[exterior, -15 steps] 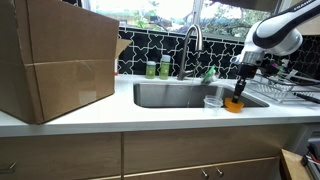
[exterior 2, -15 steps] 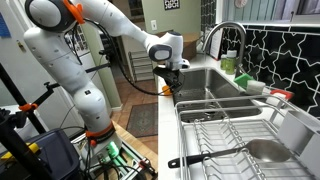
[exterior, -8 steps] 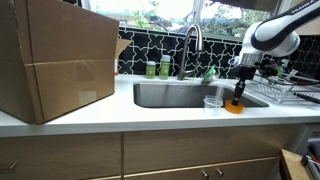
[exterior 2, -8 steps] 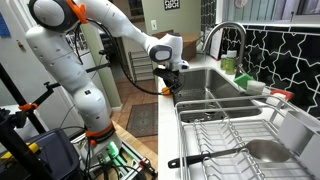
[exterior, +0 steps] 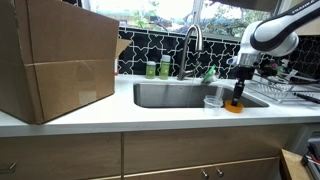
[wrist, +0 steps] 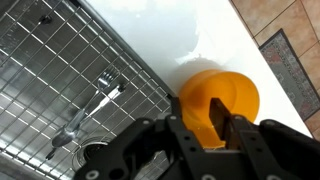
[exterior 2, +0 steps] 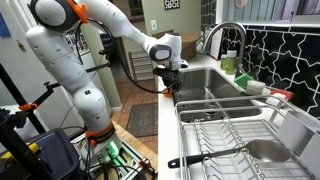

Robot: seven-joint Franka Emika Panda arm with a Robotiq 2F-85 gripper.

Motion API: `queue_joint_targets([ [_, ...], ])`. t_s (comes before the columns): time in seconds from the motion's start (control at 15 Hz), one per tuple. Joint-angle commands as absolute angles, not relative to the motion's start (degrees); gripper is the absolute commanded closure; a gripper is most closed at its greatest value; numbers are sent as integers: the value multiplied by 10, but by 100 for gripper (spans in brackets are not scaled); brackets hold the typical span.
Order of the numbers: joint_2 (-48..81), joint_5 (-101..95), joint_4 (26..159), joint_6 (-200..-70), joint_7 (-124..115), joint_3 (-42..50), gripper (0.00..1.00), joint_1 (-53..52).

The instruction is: Pour the water, which is in the cup, into the bowl, then pour that water into the sink

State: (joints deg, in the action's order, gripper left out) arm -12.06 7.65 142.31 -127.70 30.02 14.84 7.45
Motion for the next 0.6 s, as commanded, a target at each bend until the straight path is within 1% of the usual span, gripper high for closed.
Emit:
queue_joint_targets([
  [0.0, -160, 60, 1431, -1270, 302, 141, 33, 76],
  [0.27, -169, 65, 1425, -1270, 305, 139, 4, 69],
  [0.33, -176, 63, 1426, -1275, 300, 138, 0, 70],
  [0.53, -211, 39, 1431, -1296, 243, 123, 0, 80],
])
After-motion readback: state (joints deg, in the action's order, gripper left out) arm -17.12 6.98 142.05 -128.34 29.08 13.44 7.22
